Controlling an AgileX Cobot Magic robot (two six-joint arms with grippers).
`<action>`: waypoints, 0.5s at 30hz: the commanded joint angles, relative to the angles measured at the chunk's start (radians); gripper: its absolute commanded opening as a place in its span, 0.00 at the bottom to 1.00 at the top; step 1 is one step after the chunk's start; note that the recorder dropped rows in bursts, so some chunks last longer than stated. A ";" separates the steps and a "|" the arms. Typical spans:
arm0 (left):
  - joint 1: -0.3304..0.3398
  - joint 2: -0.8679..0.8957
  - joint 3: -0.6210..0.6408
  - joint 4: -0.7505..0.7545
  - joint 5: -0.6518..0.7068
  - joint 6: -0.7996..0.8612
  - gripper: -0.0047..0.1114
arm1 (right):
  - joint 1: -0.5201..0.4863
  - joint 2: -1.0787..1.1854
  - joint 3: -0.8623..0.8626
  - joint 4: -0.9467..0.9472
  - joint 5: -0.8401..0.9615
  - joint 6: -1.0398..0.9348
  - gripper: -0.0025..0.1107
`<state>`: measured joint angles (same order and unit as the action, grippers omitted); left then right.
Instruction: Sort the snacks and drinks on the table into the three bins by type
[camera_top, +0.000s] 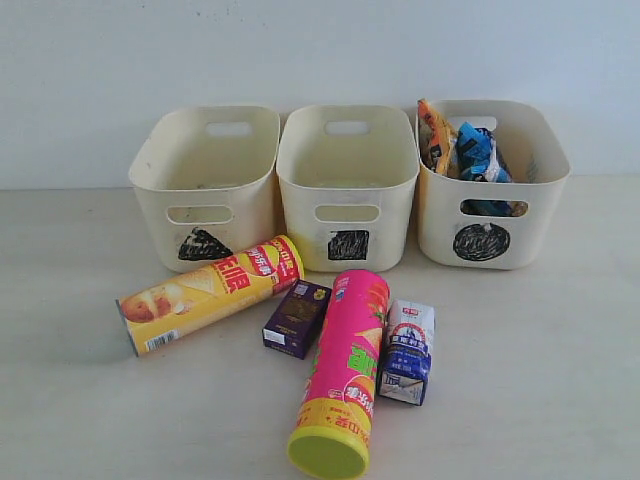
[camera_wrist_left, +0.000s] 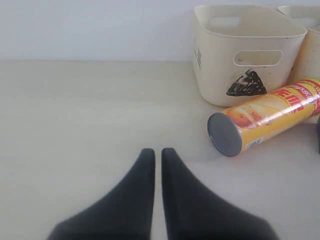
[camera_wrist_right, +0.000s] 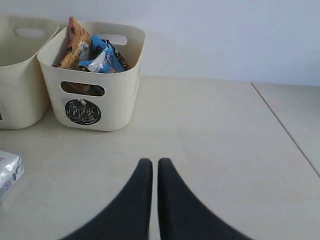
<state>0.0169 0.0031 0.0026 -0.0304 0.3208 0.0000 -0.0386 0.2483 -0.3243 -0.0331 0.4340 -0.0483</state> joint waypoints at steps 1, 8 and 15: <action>0.001 -0.003 -0.003 -0.005 -0.012 0.000 0.07 | -0.001 -0.117 0.076 0.022 0.001 -0.001 0.03; 0.001 -0.003 -0.003 -0.005 -0.012 0.000 0.07 | -0.001 -0.209 0.095 0.022 0.033 -0.036 0.03; 0.001 -0.003 -0.003 -0.005 -0.012 0.000 0.07 | -0.001 -0.215 0.148 0.022 -0.027 -0.031 0.03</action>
<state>0.0169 0.0031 0.0026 -0.0304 0.3208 0.0000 -0.0386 0.0416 -0.2081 -0.0133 0.4440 -0.0763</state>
